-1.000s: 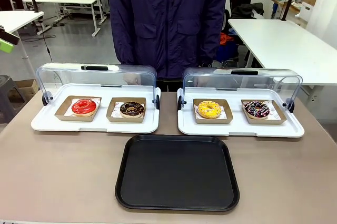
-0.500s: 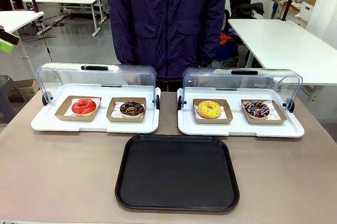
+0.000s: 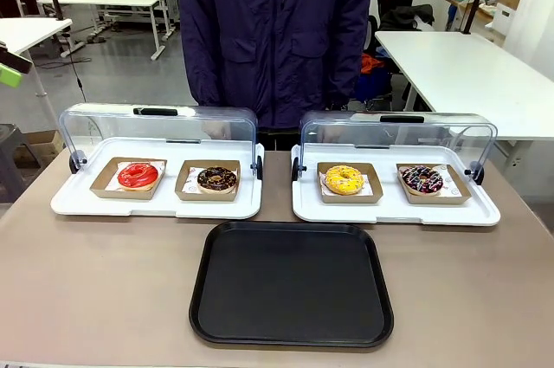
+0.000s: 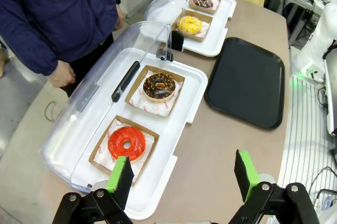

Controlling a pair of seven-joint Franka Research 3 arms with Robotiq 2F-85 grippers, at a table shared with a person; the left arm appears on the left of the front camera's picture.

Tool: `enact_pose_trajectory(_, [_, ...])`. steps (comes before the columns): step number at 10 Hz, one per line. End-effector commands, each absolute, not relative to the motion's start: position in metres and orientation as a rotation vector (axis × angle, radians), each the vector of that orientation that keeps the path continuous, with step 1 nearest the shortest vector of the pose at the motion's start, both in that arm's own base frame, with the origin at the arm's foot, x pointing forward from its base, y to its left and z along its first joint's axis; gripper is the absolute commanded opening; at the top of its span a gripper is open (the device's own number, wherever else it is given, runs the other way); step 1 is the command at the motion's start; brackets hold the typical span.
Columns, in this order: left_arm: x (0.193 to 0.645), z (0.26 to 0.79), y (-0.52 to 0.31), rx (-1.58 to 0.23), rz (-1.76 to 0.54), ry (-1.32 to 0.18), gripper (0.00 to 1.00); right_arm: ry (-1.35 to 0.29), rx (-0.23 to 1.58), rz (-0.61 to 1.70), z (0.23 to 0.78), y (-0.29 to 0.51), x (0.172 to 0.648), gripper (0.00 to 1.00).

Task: Move the first donut from the left to the tray.
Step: Pick up the Paper togo box containing the Donut indicated by the person and place it on the Handle tray.

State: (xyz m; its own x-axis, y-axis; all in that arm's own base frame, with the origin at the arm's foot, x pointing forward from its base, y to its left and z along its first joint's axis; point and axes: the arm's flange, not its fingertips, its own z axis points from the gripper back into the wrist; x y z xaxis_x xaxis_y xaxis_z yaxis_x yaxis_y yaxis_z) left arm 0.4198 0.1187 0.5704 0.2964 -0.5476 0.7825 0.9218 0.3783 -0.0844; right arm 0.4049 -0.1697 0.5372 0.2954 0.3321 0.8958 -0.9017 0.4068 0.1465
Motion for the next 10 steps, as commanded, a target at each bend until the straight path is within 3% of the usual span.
enact_pose_trajectory(1, [0.4197,0.5715,0.1185,-0.610,-1.065,-0.756,1.00,-0.930,0.759,0.942,0.5385,-0.1686,0.4060,1.00])
enact_pose_trajectory(10, [0.4197,0.5715,0.1185,-0.610,-1.065,-0.756,1.00,-0.930,0.759,0.942,0.5385,-0.1686,0.4060,1.00])
